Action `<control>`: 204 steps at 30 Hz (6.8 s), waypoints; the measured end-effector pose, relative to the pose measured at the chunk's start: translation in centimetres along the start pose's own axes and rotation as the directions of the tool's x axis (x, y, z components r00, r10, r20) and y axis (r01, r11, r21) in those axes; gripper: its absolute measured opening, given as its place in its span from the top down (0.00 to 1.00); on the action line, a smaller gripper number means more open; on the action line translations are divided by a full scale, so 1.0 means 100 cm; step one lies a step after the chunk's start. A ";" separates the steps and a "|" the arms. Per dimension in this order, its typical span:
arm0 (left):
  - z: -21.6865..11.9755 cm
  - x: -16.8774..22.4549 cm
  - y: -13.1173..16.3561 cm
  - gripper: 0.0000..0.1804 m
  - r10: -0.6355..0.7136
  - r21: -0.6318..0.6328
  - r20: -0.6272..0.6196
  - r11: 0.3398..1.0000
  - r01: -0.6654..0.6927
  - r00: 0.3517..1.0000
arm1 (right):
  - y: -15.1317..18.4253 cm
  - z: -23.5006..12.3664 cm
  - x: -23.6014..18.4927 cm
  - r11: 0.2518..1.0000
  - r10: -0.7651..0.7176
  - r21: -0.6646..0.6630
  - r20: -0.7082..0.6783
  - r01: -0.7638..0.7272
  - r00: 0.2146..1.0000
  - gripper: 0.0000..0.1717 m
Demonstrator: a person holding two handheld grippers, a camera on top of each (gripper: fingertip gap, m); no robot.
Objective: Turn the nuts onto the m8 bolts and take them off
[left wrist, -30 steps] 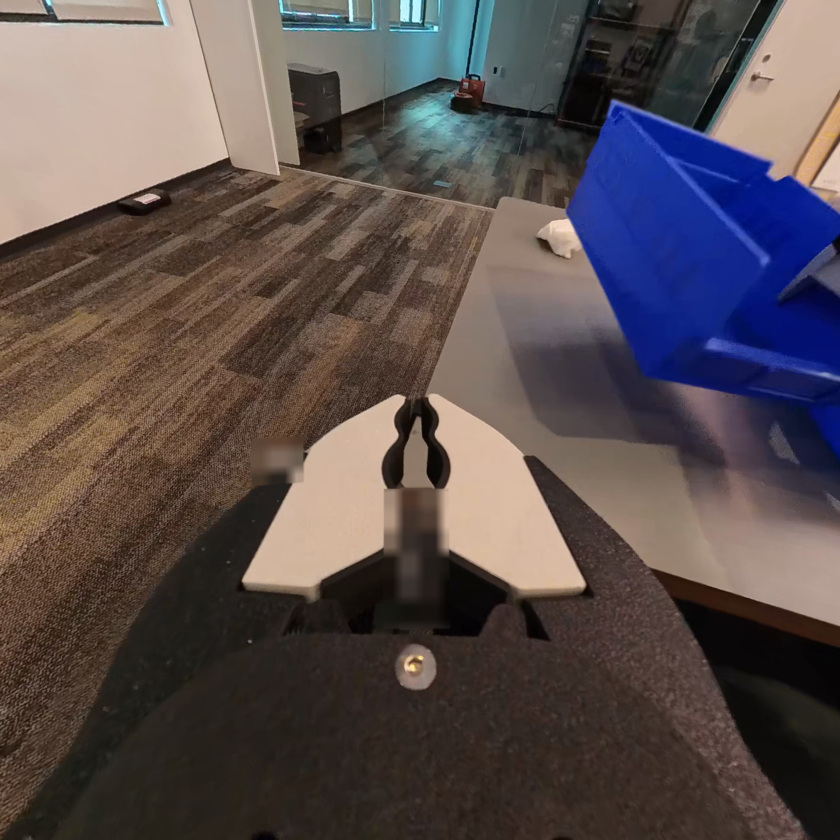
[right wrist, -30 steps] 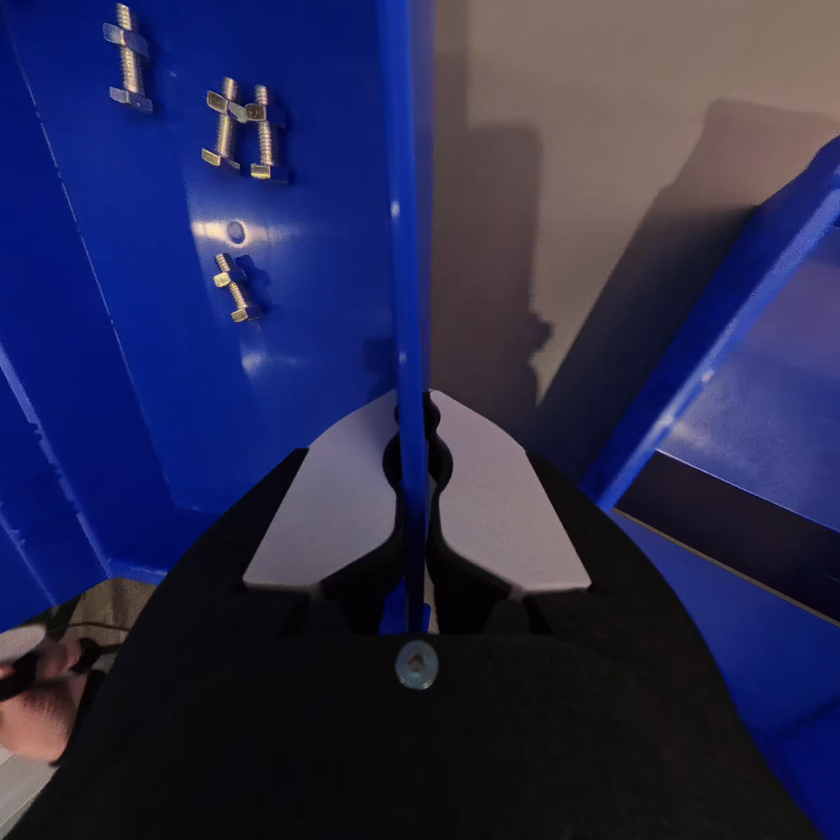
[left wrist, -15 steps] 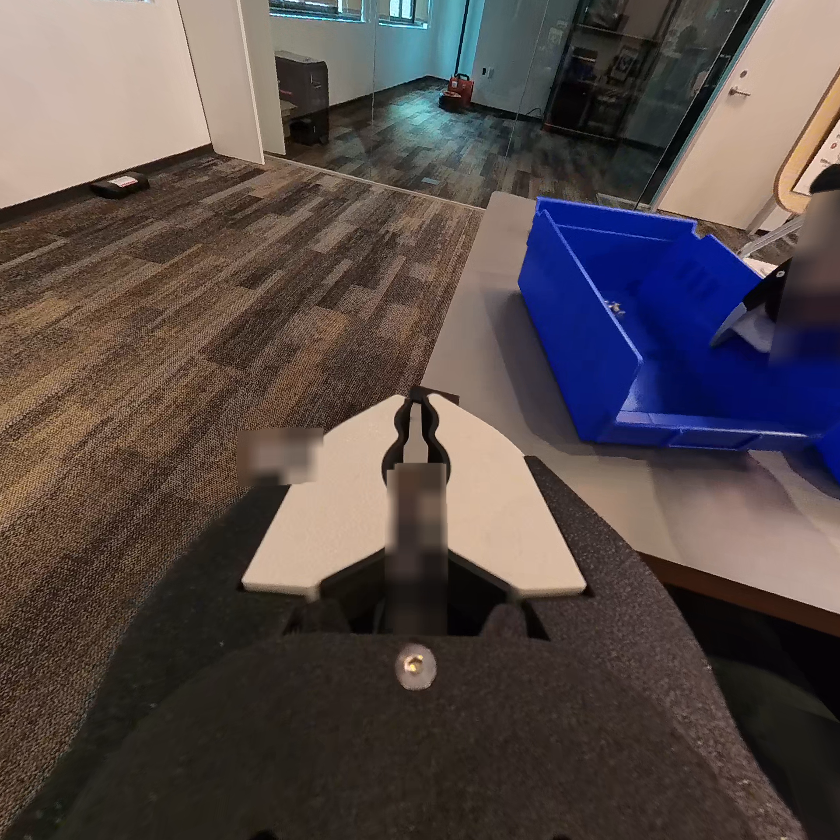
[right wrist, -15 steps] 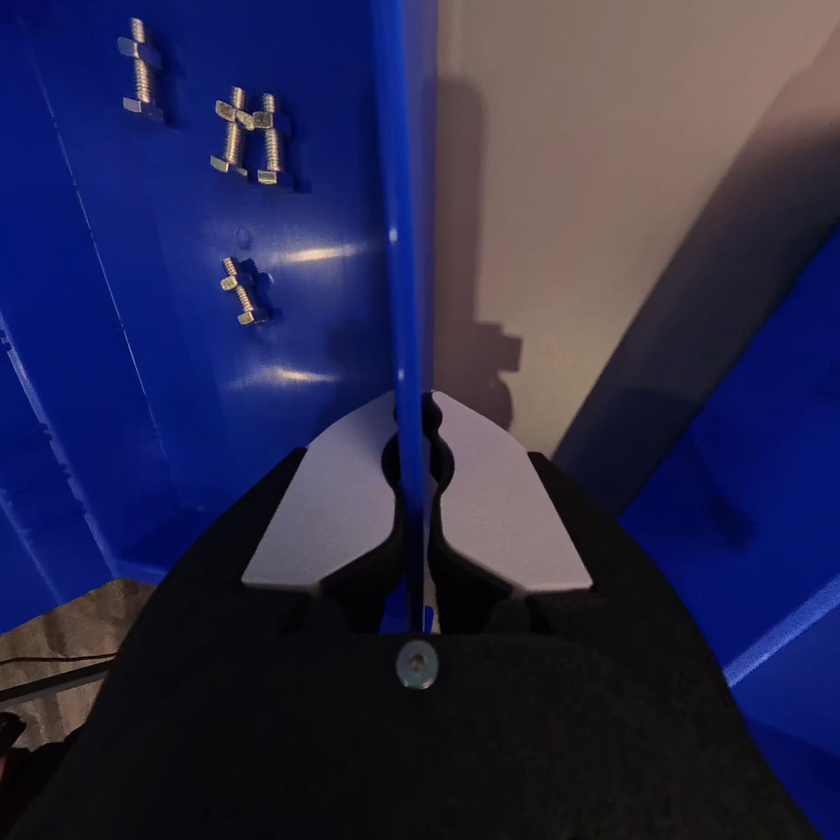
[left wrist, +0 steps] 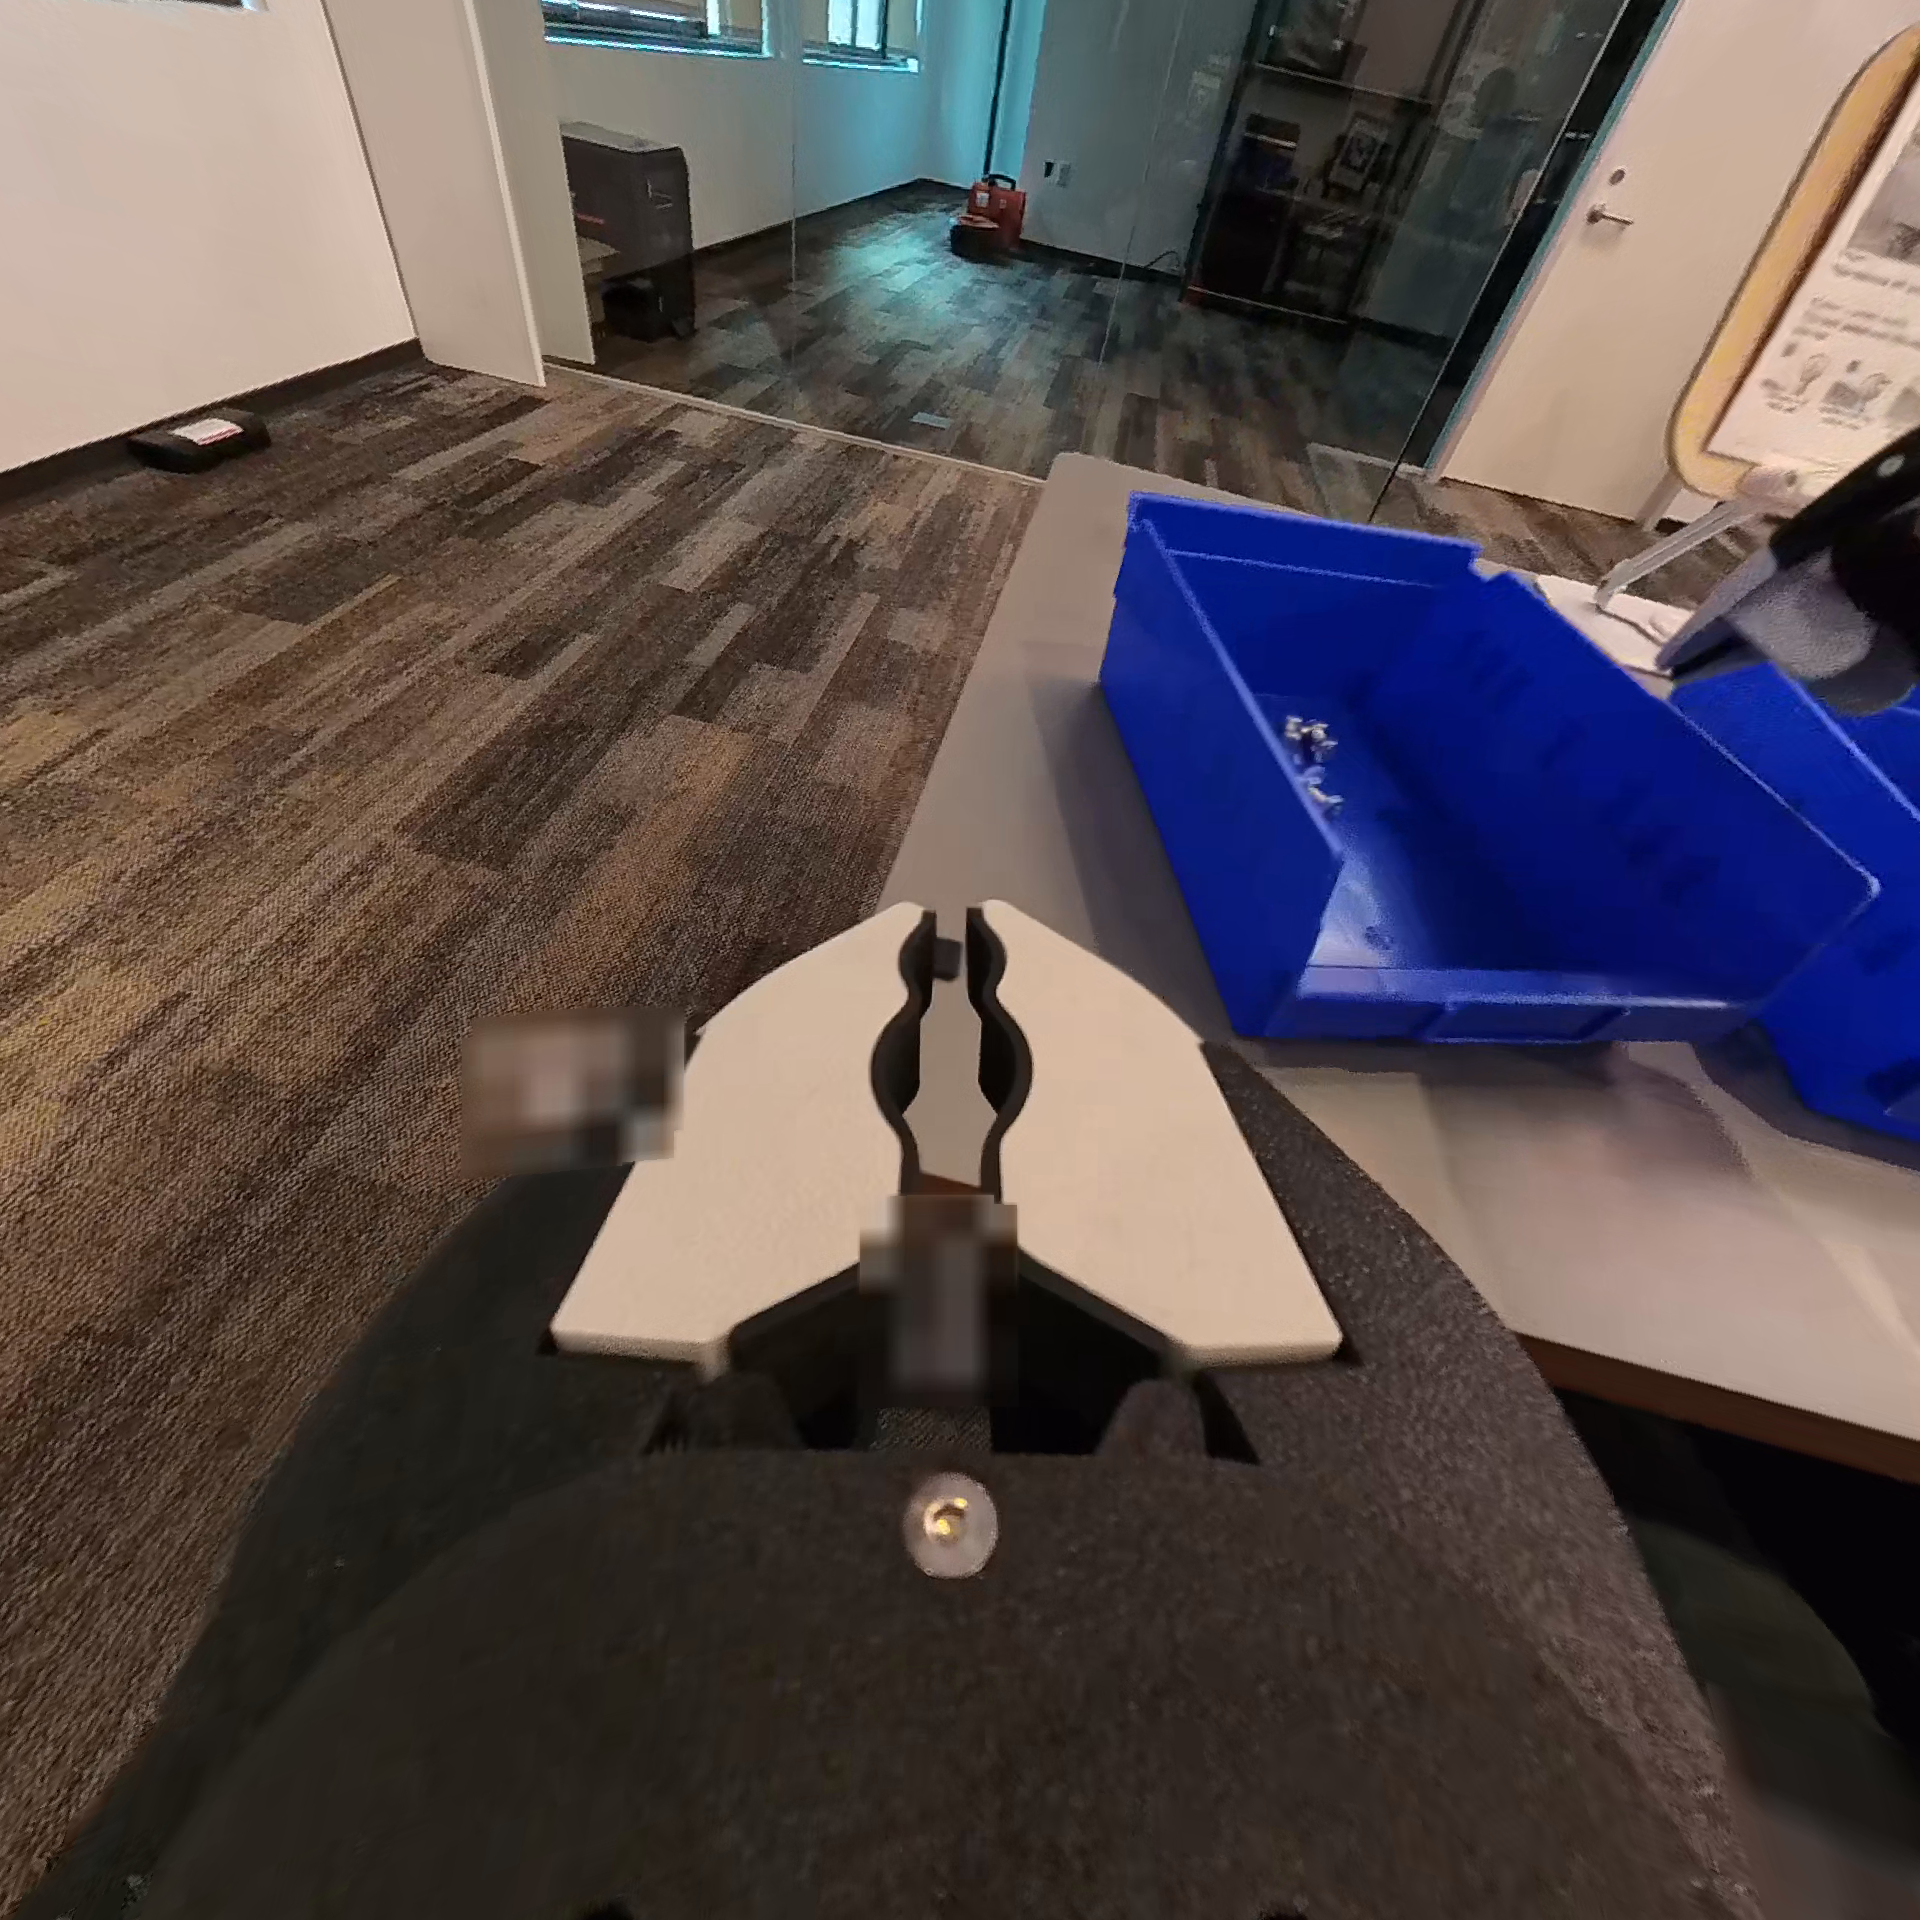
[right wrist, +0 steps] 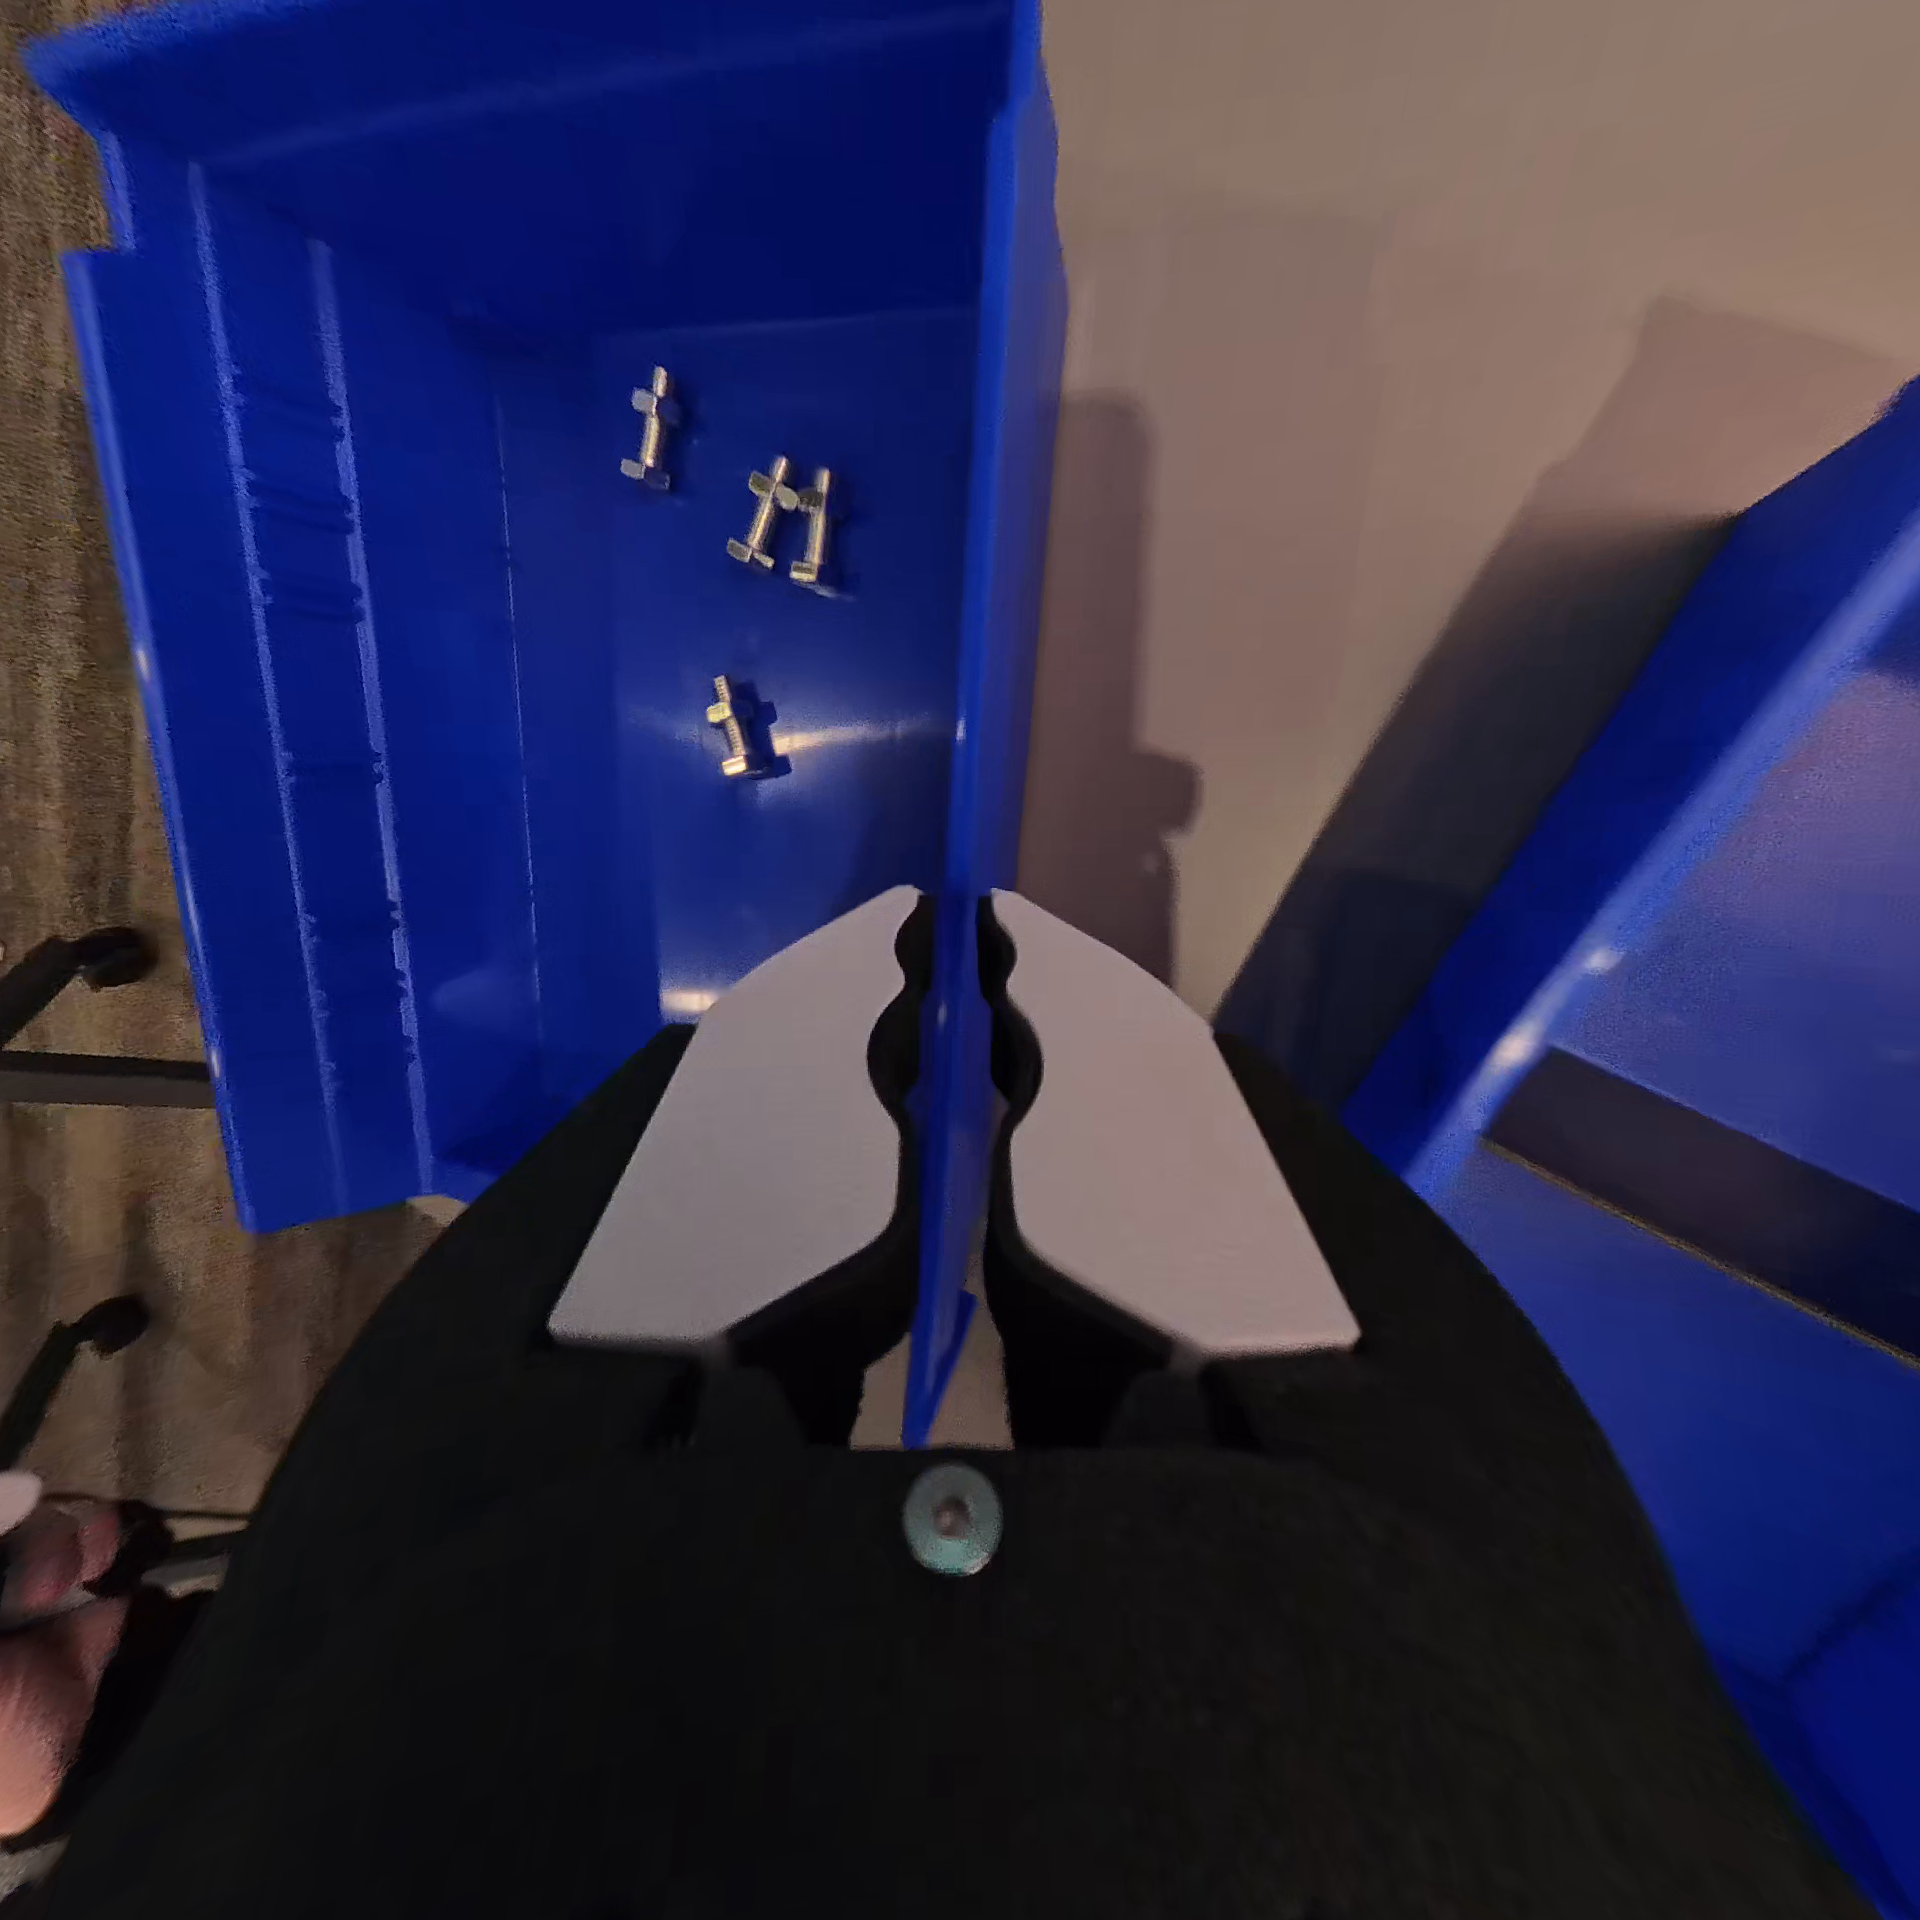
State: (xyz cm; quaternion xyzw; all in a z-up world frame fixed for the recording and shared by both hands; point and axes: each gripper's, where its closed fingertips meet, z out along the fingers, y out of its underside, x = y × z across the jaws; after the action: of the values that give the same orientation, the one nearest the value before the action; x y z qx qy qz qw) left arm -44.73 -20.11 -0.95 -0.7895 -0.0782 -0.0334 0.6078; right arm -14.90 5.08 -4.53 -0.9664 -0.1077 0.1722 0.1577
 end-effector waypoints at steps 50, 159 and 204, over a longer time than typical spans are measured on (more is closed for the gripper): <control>0.166 0.322 0.057 0.78 0.391 -0.378 -0.201 0.815 -0.440 0.898 | 0.189 -0.156 0.420 0.991 0.123 -0.020 -0.195 -0.129 0.973 0.98; 0.103 0.177 -0.001 0.80 0.182 -0.123 -0.051 0.975 -0.187 0.982 | 0.154 -0.324 0.541 0.708 -0.127 0.632 -0.324 0.315 0.937 0.90; 0.273 0.163 0.101 0.96 0.225 -0.814 0.000 0.566 -0.131 0.974 | 0.078 -0.122 0.342 0.695 -0.597 0.486 -0.021 0.531 0.802 0.92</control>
State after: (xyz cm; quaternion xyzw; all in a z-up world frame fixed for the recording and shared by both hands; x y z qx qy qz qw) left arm -28.19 5.12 -15.22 -0.9835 -0.0057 0.0371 0.1770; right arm 22.19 3.60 -6.58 -0.8039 -0.3651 0.2024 0.4236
